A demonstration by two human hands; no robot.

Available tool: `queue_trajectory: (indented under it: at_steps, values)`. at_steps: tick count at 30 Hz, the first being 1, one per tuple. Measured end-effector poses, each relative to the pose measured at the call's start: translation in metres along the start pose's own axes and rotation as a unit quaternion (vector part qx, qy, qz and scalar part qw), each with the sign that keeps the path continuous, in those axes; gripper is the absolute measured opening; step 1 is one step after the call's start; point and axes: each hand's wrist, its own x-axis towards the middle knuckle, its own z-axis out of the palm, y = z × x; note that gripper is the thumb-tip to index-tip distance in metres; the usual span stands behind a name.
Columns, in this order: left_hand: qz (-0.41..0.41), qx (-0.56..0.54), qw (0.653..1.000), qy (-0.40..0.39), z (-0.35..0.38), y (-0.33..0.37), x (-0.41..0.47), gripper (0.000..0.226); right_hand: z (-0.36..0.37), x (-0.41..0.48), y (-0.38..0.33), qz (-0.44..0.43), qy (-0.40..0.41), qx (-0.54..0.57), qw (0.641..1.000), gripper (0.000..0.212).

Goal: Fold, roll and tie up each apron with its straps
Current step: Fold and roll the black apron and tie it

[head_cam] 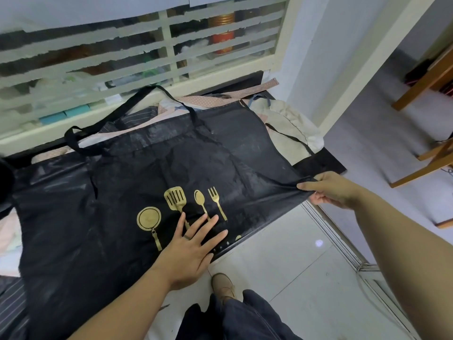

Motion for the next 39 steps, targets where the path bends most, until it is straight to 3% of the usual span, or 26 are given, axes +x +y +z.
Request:
queue_trajectory:
  at_steps: [4,7,8,10,12,14,16,18,21,25,28,31,34,39]
  values:
    - [0.017,0.016,1.000,-0.002,0.000,-0.001,0.000,0.066,0.008,0.013,-0.007,-0.052,0.089,-0.027,0.994,0.040]
    - [0.016,0.034,0.999,0.001,0.000,0.000,0.003,0.065,0.013,0.026,-0.004,-0.047,0.212,-0.072,0.974,0.019]
    - [0.016,0.038,0.999,0.003,0.000,0.001,0.003,0.063,0.017,0.026,-0.004,-0.042,0.267,-0.098,0.958,0.015]
    - [0.010,0.042,0.999,0.004,-0.001,0.003,0.003,0.061,0.032,0.021,-0.006,-0.063,0.402,-0.122,0.905,0.031]
    - [0.003,0.040,0.999,0.008,-0.003,0.005,0.000,0.061,0.067,0.006,-0.008,-0.155,0.493,-0.127,0.847,0.043]
    - [-0.011,0.036,0.999,0.010,-0.005,0.007,-0.008,0.060,0.114,-0.007,-0.008,-0.280,0.447,-0.180,0.830,0.039]
    - [-0.039,0.032,0.999,0.004,-0.006,0.007,-0.024,0.060,0.160,-0.014,-0.003,-0.363,0.265,-0.272,0.851,0.031]
    - [-0.078,0.033,0.996,-0.004,-0.006,0.005,-0.046,0.060,0.199,-0.019,0.004,-0.389,0.075,-0.381,0.835,0.036]
    - [-0.150,0.030,0.988,-0.016,-0.002,0.003,-0.084,0.059,0.241,-0.021,0.015,-0.400,-0.041,-0.475,0.783,0.055]
    - [-0.260,0.026,0.965,-0.023,-0.004,0.006,-0.139,0.055,0.271,-0.020,0.035,-0.387,-0.096,-0.623,0.673,0.081]
    - [-0.352,0.024,0.936,-0.008,-0.010,0.001,-0.178,0.054,0.278,-0.017,0.047,-0.395,-0.079,-0.665,0.629,0.096]
    - [-0.422,0.006,0.906,0.017,-0.013,-0.004,-0.206,0.055,0.287,-0.023,0.047,-0.381,-0.039,-0.671,0.635,0.101]
    - [-0.496,-0.023,0.865,0.071,-0.014,-0.004,-0.227,0.047,0.309,-0.030,0.051,-0.397,-0.053,-0.678,0.616,0.090]
    - [-0.664,-0.156,0.719,0.132,-0.028,-0.008,-0.229,0.050,0.323,-0.036,0.053,-0.384,-0.026,-0.689,0.615,0.077]
